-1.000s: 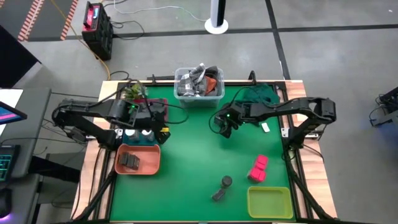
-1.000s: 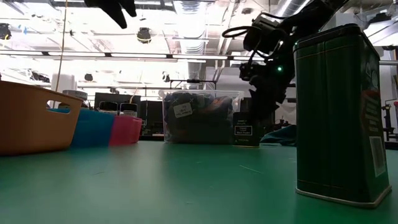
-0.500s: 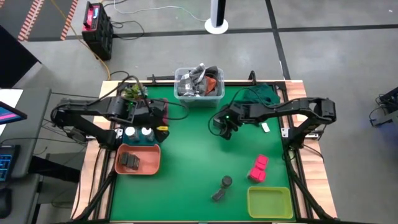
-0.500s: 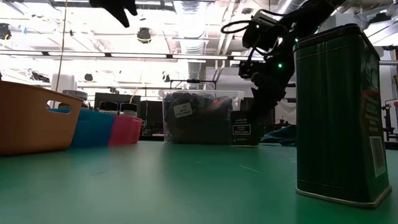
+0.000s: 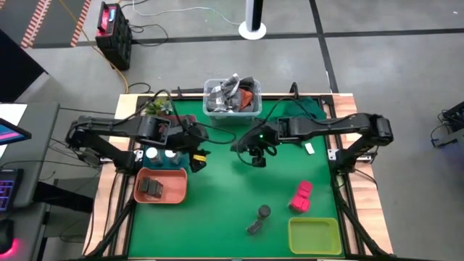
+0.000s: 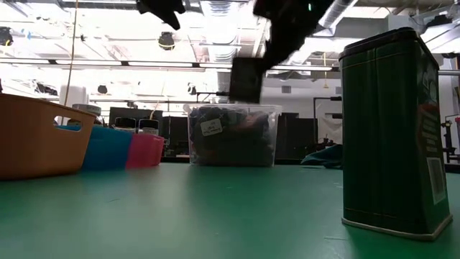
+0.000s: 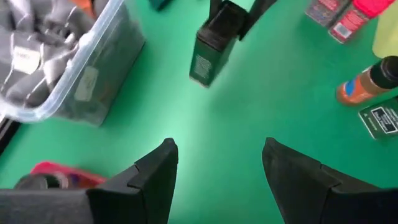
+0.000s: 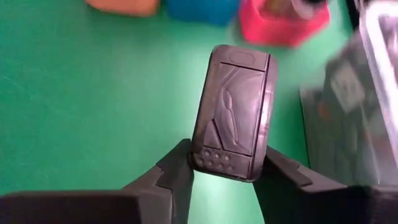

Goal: Sort spices by type
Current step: Put the top black spice can into the orange bin

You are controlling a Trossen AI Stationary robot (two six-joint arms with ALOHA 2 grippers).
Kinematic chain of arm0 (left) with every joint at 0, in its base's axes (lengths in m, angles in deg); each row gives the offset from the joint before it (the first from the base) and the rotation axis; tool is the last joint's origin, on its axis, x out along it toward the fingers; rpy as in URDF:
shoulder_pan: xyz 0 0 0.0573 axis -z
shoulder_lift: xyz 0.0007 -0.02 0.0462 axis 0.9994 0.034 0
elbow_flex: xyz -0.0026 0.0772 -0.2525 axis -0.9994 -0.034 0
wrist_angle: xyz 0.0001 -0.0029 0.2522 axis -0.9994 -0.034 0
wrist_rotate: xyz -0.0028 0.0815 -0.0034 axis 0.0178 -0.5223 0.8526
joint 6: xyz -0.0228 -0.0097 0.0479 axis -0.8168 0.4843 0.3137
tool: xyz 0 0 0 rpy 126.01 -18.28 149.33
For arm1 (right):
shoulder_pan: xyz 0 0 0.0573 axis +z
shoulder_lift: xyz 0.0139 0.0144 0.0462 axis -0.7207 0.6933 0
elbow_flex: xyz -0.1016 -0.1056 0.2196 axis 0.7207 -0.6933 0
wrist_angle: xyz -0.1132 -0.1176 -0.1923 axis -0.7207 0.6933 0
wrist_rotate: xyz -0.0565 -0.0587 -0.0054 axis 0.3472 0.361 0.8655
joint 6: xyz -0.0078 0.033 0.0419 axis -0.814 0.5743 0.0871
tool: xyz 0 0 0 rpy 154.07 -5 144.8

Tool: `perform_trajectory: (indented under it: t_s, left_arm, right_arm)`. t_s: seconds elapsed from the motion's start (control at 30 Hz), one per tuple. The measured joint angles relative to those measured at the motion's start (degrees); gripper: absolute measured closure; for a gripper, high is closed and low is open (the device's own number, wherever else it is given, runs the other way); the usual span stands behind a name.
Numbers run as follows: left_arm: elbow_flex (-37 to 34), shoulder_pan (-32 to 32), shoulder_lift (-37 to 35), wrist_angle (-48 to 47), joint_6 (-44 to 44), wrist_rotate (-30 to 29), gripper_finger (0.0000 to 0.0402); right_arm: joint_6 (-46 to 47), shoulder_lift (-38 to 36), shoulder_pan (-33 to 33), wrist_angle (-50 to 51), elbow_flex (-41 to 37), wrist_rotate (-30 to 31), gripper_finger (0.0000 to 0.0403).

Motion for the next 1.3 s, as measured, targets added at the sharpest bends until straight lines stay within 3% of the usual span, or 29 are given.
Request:
perform_trajectory:
  t_s: [0.23,0.47,0.77,1.3]
  left_arm:
    - [0.1,-0.5,0.6,5.9,4.5,2.8,0.0178]
    - [0.1,-2.5,1.9,13.8,3.6,4.6,0.0177]
    - [0.0,-2.7,4.5,17.7,2.5,7.4,0.0149]
    - [0.1,-4.1,4.7,20.2,12.2,9.9,0.0129]
  right_arm:
    - [-1.7,0.0,3.4,1.3,4.1,-0.5,0.024]
    - [1.5,0.0,4.9,1.4,6.4,-0.7,0.0236]
    - [3.7,0.0,5.5,1.6,9.2,-0.9,0.0236]
    - [3.9,0.0,5.9,2.0,9.6,-1.7,0.0235]
